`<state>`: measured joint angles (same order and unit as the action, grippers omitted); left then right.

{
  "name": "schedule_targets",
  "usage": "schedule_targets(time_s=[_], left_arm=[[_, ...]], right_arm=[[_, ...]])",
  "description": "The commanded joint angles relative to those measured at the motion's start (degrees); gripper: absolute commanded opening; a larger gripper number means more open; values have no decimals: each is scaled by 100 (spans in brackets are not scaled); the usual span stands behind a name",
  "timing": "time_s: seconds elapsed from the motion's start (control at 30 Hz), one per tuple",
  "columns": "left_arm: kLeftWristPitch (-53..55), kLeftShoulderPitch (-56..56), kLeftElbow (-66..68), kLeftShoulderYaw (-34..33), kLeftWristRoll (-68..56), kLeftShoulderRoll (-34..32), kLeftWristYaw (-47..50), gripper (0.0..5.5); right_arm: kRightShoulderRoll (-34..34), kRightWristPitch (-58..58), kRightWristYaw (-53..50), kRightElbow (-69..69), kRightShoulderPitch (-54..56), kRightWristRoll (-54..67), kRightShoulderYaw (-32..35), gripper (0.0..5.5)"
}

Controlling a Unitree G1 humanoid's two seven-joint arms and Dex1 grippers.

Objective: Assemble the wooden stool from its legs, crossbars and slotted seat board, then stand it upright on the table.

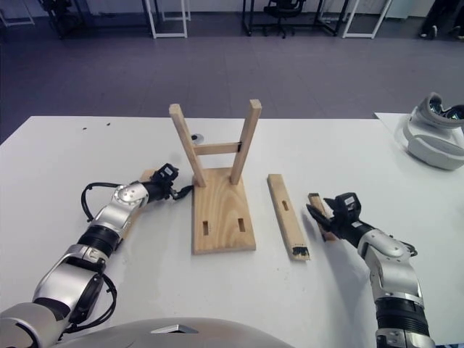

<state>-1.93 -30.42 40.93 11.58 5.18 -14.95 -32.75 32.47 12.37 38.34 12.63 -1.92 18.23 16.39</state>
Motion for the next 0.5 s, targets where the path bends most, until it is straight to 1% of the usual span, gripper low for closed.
schedule_targets(time_s=[0.03,0.17,0.27,0.37,0.47,0.5], left_arm=[[-50,36,-264,-144,-37,-116,52,405],[304,397,-1370,-829,-683,-275,27,405],[680,720,-2335,-1273,-1032,-400,173,405],[1020,1006,-3019,-1535,-1160,-510,379,405],[1278,1142,-3472,-1616,-1213,-531,514,405],[1356,1169,-3595,-1616,-1221,-520,546,405]], right_arm=[[-107,112,-105,-125,-66,24,7,295],[-289,461,-229,-295,-433,-64,-217,295],[-410,623,-455,-443,-619,-53,-198,295],[-393,684,-565,-504,-726,-149,-242,239],[-443,607,-570,-648,-742,-36,-159,185],[-473,535,-585,-698,-683,36,-79,185]])
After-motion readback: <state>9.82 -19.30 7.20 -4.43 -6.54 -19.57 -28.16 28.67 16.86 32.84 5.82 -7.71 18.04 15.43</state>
